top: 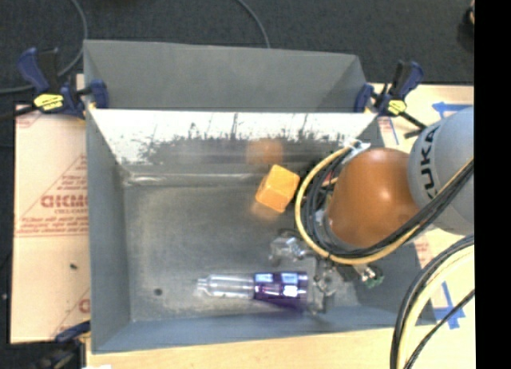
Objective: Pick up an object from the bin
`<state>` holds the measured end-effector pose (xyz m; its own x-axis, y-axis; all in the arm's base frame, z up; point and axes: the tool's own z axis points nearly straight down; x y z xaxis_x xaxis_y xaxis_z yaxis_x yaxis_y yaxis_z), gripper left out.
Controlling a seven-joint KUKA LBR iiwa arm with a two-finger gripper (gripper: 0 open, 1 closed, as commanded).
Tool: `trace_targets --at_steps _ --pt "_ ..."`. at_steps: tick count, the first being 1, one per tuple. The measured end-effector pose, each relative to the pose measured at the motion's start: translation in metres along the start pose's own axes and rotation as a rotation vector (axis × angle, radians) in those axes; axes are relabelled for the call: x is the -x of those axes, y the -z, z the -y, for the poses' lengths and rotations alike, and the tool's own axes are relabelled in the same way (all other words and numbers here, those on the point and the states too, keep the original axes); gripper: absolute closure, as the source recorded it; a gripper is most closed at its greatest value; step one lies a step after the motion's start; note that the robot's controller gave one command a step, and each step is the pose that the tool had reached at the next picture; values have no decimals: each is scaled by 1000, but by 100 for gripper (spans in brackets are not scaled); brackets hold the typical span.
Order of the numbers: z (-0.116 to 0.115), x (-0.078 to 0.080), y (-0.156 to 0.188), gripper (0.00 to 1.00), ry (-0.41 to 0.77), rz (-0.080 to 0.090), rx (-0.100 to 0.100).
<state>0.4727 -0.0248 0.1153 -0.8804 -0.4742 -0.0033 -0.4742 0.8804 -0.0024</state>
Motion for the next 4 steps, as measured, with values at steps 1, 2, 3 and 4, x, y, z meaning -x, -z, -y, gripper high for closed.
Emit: trace_targets --at_steps 1,2,3,4 --pt "3 7 -43 0 93 14 -9" --pt "-39 24 -43 100 155 8 -3" --pt "-39 24 -43 100 155 8 -4" --pt "-39 23 -41 100 156 8 -3"
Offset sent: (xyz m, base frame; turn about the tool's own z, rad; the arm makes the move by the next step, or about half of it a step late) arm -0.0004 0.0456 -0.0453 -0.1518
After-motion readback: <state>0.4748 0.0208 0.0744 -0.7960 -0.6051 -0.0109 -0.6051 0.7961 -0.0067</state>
